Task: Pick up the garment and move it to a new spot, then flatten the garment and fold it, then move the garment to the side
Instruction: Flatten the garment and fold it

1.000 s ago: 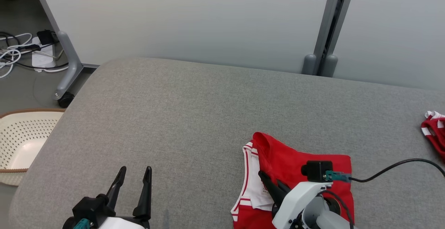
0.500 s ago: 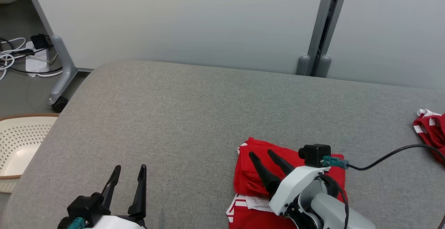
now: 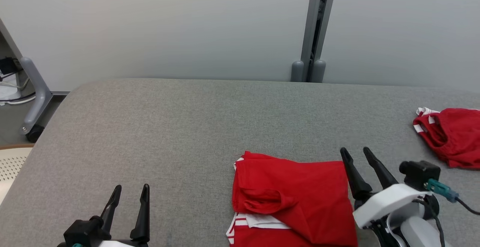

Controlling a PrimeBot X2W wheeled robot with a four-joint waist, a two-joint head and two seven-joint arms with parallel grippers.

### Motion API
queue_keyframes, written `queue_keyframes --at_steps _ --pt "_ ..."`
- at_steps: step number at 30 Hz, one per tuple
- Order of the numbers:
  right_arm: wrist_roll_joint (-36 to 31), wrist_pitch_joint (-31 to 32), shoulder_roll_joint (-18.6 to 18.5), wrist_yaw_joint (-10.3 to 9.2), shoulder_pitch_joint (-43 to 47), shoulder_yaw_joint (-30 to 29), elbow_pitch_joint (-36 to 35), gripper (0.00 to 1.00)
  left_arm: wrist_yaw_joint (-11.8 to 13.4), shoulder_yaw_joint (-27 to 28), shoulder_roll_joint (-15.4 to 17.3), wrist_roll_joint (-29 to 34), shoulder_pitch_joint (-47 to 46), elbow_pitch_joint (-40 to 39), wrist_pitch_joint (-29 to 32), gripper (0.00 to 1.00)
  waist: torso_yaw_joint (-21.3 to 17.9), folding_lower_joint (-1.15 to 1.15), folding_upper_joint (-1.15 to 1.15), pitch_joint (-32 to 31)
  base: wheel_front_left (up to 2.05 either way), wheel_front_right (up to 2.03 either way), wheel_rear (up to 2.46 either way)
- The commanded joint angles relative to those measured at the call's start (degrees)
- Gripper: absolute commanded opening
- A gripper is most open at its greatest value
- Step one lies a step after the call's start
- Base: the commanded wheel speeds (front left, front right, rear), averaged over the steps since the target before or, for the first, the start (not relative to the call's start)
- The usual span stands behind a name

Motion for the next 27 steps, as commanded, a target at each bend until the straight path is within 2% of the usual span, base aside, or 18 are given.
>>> queue_keyframes --at_steps 1,4,5,6,7,15,23,27 --pt "-1.21 -0.26 -0.38 0.01 1.99 -1.37 -1.0 1.0 -0.19 0.39 0.22 0.38 0.74 -0.34 -0.25 1.0 -0.4 0.0 0.0 -0.04 0.0 0.0 0.0" --pt "-3.1 -0.27 -0.85 0.01 4.86 -3.93 -2.13 1.0 -0.3 0.58 0.22 0.58 0.59 -0.59 -0.25 1.0 -0.59 0.0 0.0 0.03 0.0 0.0 0.0" --pt "-3.68 -0.27 -0.82 0.01 5.55 -4.3 -2.16 0.45 -0.33 0.57 0.21 0.63 0.5 -0.61 -0.25 1.0 -0.57 0.0 0.0 0.05 0.0 0.0 0.0" --pt "-4.16 -0.27 -0.99 0.01 6.11 -4.5 -1.95 0.17 -0.37 0.58 0.22 0.62 0.38 -0.56 -0.25 1.0 -0.5 0.0 0.0 0.08 0.0 0.0 0.0" --pt "-4.49 -0.27 -1.17 0.01 6.41 -4.54 -1.58 0.0 -0.4 0.57 0.22 0.63 0.22 -0.51 -0.25 1.0 -0.39 0.0 0.0 0.12 0.0 0.0 0.0" --pt "-8.41 -0.27 -2.34 0.01 2.51 1.13 4.97 0.0 -0.48 0.09 0.21 1.13 -0.84 -0.53 -0.25 1.0 1.24 0.0 0.0 0.75 0.0 0.0 0.0" --pt "-7.51 -0.28 -0.14 0.01 -0.32 5.53 14.15 0.0 -0.57 -0.81 0.21 1.28 -1.8 -0.22 -0.25 1.0 3.79 0.0 0.0 1.31 0.0 0.0 0.0" --pt "-6.91 -0.28 1.81 0.01 0.07 6.32 16.0 0.0 -0.53 -1.2 0.2 1.44 -1.89 -0.34 -0.25 1.0 4.65 0.0 0.0 1.81 0.0 0.0 0.0"
